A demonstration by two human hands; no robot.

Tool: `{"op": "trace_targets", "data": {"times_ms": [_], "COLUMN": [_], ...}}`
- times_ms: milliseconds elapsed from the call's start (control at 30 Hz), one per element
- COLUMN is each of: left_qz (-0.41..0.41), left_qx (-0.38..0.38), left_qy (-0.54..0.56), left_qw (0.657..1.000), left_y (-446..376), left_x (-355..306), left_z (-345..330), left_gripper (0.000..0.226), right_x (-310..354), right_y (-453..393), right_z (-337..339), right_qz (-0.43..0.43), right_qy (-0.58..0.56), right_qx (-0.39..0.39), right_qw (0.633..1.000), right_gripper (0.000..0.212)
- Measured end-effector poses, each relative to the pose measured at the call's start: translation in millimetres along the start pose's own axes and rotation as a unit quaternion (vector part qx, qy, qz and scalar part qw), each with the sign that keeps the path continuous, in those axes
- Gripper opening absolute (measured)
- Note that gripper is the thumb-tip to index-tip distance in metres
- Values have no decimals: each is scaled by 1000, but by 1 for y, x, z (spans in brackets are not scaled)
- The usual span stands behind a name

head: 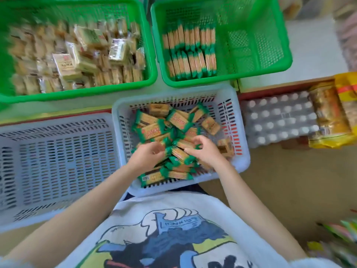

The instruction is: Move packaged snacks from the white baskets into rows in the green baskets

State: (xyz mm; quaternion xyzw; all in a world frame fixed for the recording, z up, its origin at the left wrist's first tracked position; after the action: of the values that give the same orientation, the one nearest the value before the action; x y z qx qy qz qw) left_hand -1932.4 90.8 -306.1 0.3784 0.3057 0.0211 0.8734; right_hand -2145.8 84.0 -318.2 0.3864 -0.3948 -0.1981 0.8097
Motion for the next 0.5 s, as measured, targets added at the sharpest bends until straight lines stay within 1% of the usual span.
{"op": "trace_targets", "data": {"times_ms": [33,67,100,133,200,300,367,433,500], "left_qz": [-7,-9,-10,-9,-7,-12,-13,-15,-16], "left_qx": [-1,-3,-6,-6,-4,-1,-5,-12,-18], "left_qy": [-16,-30,-43,-53,-65,-72,-80,-84,-78], "left_qw": [1000,999,999,999,998,997,997,996,997], "left_y": [-1,-2,-2,-1,-1,1,2,4,7], "left_x": [-2,-3,-4,-5,-5,-5,-3,0,2], "left_z": [-3,-5,-5,-5,-5,-2,1,5,8], "left_gripper": [25,25,25,26,27,28,27,26,24], "right_x": [-5,-6,-5,-2,-1,-6,-7,-4,-5], "right_y": [0,1,1,1,-5,-16,-17,-18,-17], "right_z": [-11,-19,-24,-26,-25,-24,-22,-15,-5], "right_qz": [8,21,33,36,28,16,11,18,14], "right_qy": [47,106,155,181,169,148,139,112,88], "right_qx": [19,28,27,23,27,65,81,52,-5], "right_qw": [999,994,987,983,985,987,987,992,996], "right_gripper": [75,86,93,96,100,100,93,78,70]}}
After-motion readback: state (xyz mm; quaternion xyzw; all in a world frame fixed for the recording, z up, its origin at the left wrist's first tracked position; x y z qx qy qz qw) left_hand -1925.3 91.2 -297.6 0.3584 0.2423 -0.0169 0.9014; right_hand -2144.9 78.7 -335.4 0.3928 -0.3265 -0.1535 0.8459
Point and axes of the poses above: each hand's wrist, its own y-axis away from the middle knuckle, its own z-axis out of the back of the hand, x = y × z, the point moved 9 cm from there along -y, towards the middle knuckle, and after that the axes turned 8 degrees about -y, right-handed, at the moved point
